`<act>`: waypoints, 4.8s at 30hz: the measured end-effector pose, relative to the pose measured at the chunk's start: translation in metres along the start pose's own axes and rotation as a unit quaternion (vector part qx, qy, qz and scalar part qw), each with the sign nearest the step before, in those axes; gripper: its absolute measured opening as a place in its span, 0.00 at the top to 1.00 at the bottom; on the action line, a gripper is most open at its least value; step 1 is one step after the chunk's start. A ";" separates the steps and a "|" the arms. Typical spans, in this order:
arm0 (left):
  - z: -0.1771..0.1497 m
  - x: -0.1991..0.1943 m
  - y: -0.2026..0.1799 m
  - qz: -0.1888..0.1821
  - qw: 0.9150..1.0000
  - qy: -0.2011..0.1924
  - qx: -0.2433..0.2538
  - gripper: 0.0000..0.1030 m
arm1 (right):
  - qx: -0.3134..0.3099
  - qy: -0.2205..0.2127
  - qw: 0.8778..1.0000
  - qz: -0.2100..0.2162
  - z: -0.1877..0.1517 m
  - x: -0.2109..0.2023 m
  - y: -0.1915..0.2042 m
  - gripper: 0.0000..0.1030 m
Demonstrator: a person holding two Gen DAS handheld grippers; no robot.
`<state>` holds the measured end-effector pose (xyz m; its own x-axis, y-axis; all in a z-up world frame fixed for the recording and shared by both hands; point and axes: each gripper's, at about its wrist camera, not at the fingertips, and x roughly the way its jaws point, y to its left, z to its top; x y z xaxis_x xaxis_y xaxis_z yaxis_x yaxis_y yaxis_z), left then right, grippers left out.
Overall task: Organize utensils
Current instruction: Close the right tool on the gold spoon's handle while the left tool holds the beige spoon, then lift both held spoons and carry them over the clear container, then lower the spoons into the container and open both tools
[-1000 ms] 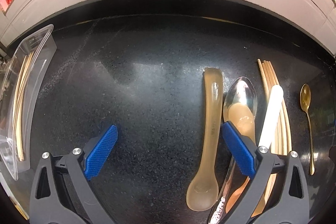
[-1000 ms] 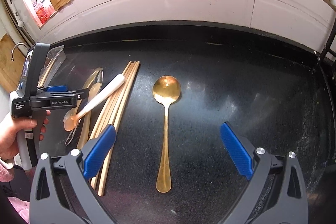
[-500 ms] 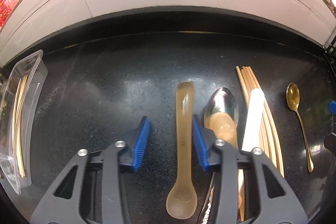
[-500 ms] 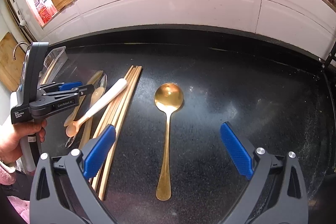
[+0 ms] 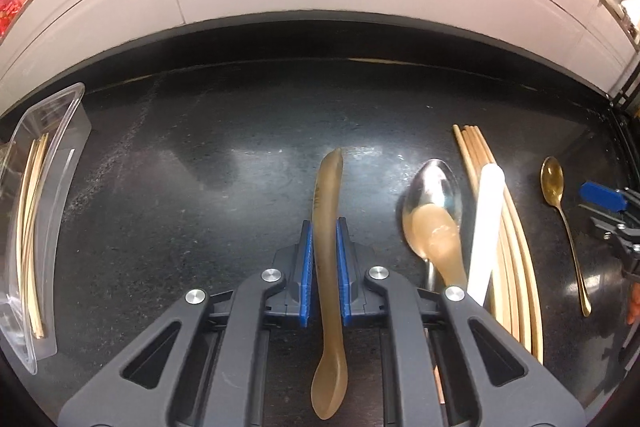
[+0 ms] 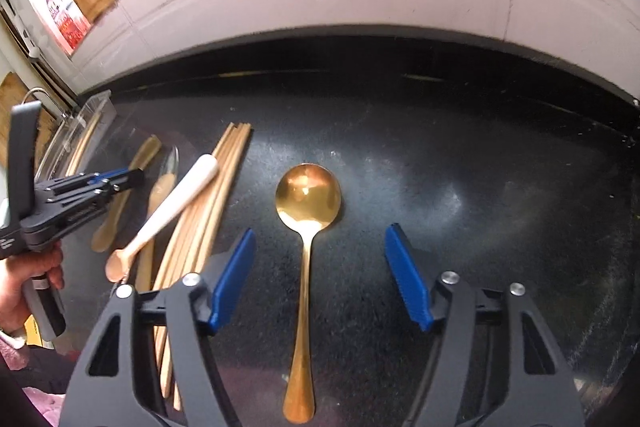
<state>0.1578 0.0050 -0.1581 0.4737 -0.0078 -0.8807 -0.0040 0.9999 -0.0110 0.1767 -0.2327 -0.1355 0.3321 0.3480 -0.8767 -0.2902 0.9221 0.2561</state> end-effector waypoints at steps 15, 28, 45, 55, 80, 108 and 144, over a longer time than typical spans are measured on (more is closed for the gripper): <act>-0.005 -0.006 -0.012 0.020 1.000 -0.009 -0.005 0.90 | -0.039 -0.020 0.999 -0.032 0.014 0.021 0.020 0.83; -0.007 -0.005 -0.006 0.011 1.000 -0.010 -0.003 0.90 | -0.006 -0.014 1.000 0.025 0.012 0.018 0.014 0.93; -0.008 -0.005 0.003 0.005 1.000 -0.014 -0.017 0.90 | 0.054 -0.003 0.990 0.130 0.010 0.010 0.004 0.98; 0.002 -0.027 0.019 -0.021 0.998 -0.043 -0.026 0.90 | 0.018 -0.035 0.993 0.109 0.027 -0.027 0.019 0.98; 0.006 -0.121 0.096 0.009 0.993 -0.109 -0.047 0.90 | -0.047 -0.075 0.987 0.134 0.066 -0.063 0.140 0.98; -0.015 -0.116 0.375 0.011 0.995 -0.084 -0.047 0.90 | -0.084 -0.054 0.987 0.125 0.130 0.058 0.440 0.98; -0.011 -0.102 0.370 -0.001 0.997 -0.076 -0.034 0.90 | -0.087 -0.048 0.992 0.077 0.124 0.059 0.434 0.98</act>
<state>0.0983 0.3757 -0.0776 0.6018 -0.0026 -0.7987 -0.0603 0.9970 -0.0487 0.1815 0.2093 -0.0257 0.3534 0.5042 -0.7880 -0.4924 0.8165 0.3016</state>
